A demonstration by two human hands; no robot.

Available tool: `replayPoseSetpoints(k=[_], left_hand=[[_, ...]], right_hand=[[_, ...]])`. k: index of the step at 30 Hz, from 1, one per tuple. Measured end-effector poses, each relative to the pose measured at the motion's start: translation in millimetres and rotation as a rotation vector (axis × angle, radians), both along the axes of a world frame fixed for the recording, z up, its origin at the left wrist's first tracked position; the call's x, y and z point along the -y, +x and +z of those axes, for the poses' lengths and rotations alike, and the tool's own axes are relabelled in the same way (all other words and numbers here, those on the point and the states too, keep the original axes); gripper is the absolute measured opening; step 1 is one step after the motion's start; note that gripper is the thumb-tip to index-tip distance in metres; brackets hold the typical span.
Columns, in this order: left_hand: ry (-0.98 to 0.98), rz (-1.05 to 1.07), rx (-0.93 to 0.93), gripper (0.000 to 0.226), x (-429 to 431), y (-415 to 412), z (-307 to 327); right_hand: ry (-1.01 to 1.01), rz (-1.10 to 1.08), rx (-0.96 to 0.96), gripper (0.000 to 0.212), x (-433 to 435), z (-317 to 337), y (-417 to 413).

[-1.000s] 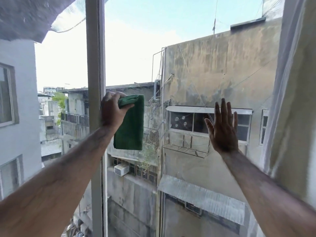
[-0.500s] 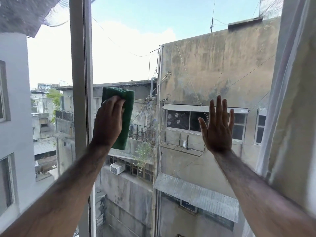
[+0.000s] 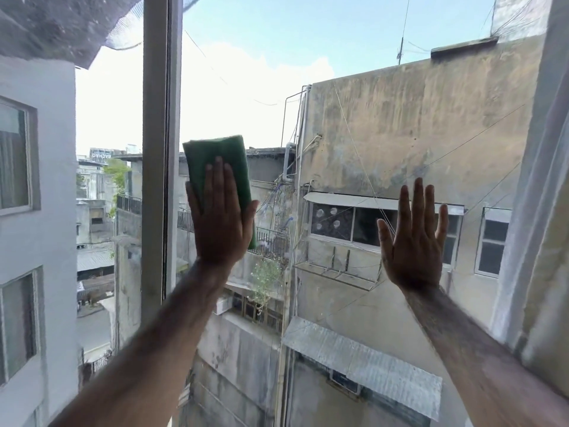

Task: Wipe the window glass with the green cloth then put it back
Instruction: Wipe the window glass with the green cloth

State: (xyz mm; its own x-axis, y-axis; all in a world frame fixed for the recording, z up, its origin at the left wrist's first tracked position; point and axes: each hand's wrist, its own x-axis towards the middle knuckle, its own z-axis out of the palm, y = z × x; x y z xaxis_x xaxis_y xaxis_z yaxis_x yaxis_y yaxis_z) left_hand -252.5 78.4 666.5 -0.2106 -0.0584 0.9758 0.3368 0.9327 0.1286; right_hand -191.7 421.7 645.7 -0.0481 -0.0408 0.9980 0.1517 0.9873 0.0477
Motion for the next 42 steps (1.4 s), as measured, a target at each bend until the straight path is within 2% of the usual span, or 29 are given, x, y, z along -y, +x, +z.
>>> replayPoseSetpoints(k=[3, 5, 8, 10, 12, 14, 18, 19, 22, 25, 28, 30, 33, 36, 39, 42], left_hand=[[-0.016, -0.024, -0.036, 0.080, -23.2, 4.6, 48.8], [-0.141, -0.060, -0.101, 0.082, -42.7, 4.1, 40.7], [-0.370, -0.066, -0.137, 0.081, -51.0, 5.2, -26.4], [-0.441, -0.047, -0.099, 0.082, -33.3, 5.8, -77.8], [-0.473, -0.027, -0.083, 0.080, -5.7, 3.7, -100.7], [-0.416, -0.007, -0.089, 0.078, 12.7, -4.3, -82.0], [-0.019, 0.013, -0.049, 0.081, -4.8, -5.1, 13.4], [0.029, 0.021, -0.041, 0.082, -16.3, -3.4, 28.5], [-0.095, 0.001, -0.079, 0.085, -46.1, -2.7, 14.0], [-0.318, -0.053, -0.059, 0.087, -35.7, 2.9, -67.0], [-0.401, -0.012, -0.027, 0.084, 3.8, 5.7, -118.2], [-0.347, -0.006, -0.031, 0.083, 16.4, -0.3, -95.6], [-0.126, -0.044, -0.037, 0.083, 3.8, -2.8, -10.4], [-0.022, -0.048, -0.031, 0.085, -18.7, 0.7, 46.6], [-0.038, -0.048, -0.081, 0.084, -39.6, -0.1, 23.7], [-0.259, -0.103, -0.085, 0.083, -44.5, 4.6, -60.3]], right_hand=[[-0.008, 0.005, -0.010, 0.071, 2.1, -1.7, -2.2], [-0.005, 0.012, -0.015, 0.071, 2.4, -2.0, -2.4], [-0.007, 0.004, -0.009, 0.070, 1.8, 0.4, 0.0], [-0.012, -0.004, -0.004, 0.070, 5.0, -1.0, 1.0], [-0.011, 0.002, -0.003, 0.070, 8.5, -2.1, 1.4], [-0.010, 0.007, -0.006, 0.070, 10.2, -0.6, 2.5], [-0.012, -0.001, 0.006, 0.070, 10.6, 0.6, 4.7], [-0.013, -0.002, 0.011, 0.070, 10.5, 0.6, 4.5], [-0.011, -0.011, 0.008, 0.070, 8.4, 2.0, 4.9], [-0.016, -0.030, 0.008, 0.070, 8.5, 0.9, 6.0], [-0.020, -0.013, 0.016, 0.070, 11.6, -1.4, 6.0], [-0.022, -0.010, 0.012, 0.070, 12.4, -0.1, 6.2], [-0.018, -0.007, 0.018, 0.070, 13.4, 0.5, 7.8], [-0.021, 0.000, 0.018, 0.070, 14.9, -0.9, 9.3], [-0.017, 0.010, 0.016, 0.070, 14.0, 0.0, 8.2], [-0.014, 0.004, 0.008, 0.070, 11.8, 0.4, 5.3]])
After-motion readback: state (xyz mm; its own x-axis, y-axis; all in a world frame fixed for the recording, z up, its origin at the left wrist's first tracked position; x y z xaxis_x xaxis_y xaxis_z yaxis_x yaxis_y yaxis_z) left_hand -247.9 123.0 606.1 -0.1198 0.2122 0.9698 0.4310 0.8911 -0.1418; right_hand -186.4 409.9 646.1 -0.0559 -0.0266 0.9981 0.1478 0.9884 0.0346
